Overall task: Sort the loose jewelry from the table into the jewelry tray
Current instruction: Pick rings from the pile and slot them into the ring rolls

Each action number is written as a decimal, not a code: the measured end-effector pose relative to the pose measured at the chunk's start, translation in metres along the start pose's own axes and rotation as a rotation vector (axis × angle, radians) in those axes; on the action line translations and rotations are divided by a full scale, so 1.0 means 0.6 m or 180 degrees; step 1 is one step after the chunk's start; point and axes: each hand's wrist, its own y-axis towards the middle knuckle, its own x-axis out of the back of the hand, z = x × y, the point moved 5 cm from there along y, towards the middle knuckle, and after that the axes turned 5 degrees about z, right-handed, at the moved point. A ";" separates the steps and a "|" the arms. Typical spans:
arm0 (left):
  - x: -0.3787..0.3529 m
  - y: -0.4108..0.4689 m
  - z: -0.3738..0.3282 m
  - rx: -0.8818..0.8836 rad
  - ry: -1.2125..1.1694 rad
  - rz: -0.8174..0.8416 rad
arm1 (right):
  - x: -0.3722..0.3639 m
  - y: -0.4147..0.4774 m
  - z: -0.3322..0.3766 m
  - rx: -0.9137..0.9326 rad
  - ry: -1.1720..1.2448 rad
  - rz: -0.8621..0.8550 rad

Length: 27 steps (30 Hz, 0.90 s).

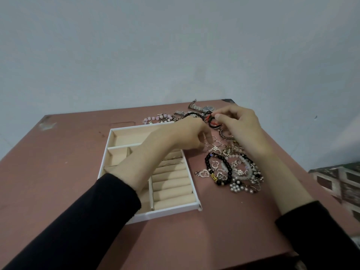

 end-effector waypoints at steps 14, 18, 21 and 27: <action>0.026 -0.019 0.020 0.0251 -0.0255 -0.0874 | -0.004 0.002 -0.005 0.0154 -0.0710 -0.0024; 0.031 -0.063 0.038 0.0416 -0.0600 -0.1453 | -0.021 0.002 -0.009 0.0364 -0.1979 0.0380; 0.029 -0.085 0.042 0.0401 -0.0776 -0.1616 | -0.029 0.002 -0.017 0.0259 -0.2446 0.0646; 0.027 -0.094 0.043 0.0419 -0.0867 -0.1705 | -0.027 0.003 -0.018 0.0163 -0.2695 0.0589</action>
